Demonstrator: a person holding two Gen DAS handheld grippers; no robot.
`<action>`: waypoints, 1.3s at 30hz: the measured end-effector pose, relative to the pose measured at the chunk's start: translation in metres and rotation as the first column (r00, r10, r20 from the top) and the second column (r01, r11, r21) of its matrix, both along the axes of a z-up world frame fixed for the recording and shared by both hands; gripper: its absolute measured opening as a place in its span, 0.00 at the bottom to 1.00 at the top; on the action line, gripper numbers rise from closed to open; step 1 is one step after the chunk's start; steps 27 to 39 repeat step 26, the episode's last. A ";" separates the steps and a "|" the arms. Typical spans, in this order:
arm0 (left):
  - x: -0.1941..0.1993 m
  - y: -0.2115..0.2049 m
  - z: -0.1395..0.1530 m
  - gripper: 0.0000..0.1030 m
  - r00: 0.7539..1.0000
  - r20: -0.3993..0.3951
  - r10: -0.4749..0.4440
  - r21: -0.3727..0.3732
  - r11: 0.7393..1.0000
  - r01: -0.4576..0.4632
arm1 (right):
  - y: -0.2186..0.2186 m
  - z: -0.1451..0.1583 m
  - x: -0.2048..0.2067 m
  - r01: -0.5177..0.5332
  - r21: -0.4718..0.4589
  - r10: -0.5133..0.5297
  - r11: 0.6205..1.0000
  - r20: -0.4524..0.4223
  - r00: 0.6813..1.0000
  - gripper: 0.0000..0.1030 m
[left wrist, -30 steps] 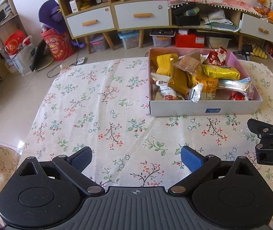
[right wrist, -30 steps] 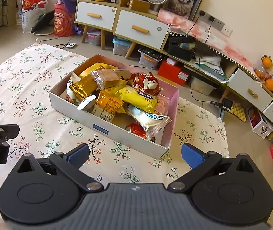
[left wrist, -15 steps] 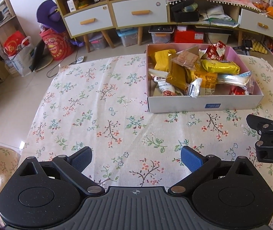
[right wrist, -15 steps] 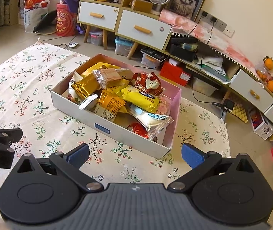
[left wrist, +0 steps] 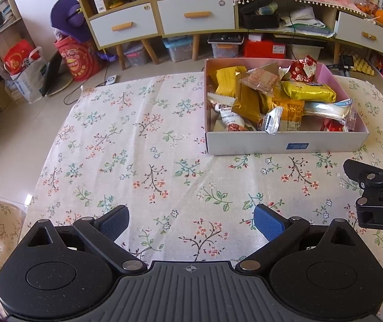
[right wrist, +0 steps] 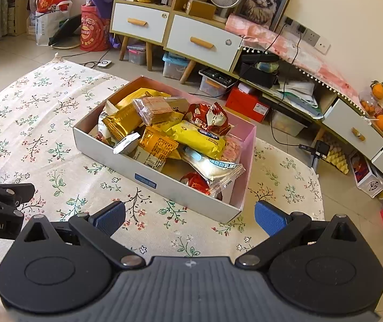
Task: Organize snacks
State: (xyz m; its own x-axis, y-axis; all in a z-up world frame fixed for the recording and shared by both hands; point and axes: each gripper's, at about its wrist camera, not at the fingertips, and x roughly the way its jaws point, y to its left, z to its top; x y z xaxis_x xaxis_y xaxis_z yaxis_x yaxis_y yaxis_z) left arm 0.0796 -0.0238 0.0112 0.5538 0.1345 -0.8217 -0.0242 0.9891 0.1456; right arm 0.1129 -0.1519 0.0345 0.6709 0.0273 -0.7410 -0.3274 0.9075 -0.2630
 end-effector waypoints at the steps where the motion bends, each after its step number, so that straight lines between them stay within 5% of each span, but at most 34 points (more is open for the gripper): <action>1: 0.000 0.000 0.000 0.97 1.000 0.000 0.001 0.001 1.000 -0.001 | 0.000 0.000 0.000 0.000 0.001 0.000 1.000 0.000 1.000 1.00; 39: 0.001 0.000 -0.003 0.97 1.000 -0.006 -0.006 -0.009 1.000 0.006 | -0.002 0.002 0.001 0.009 0.009 -0.009 1.000 0.005 1.000 1.00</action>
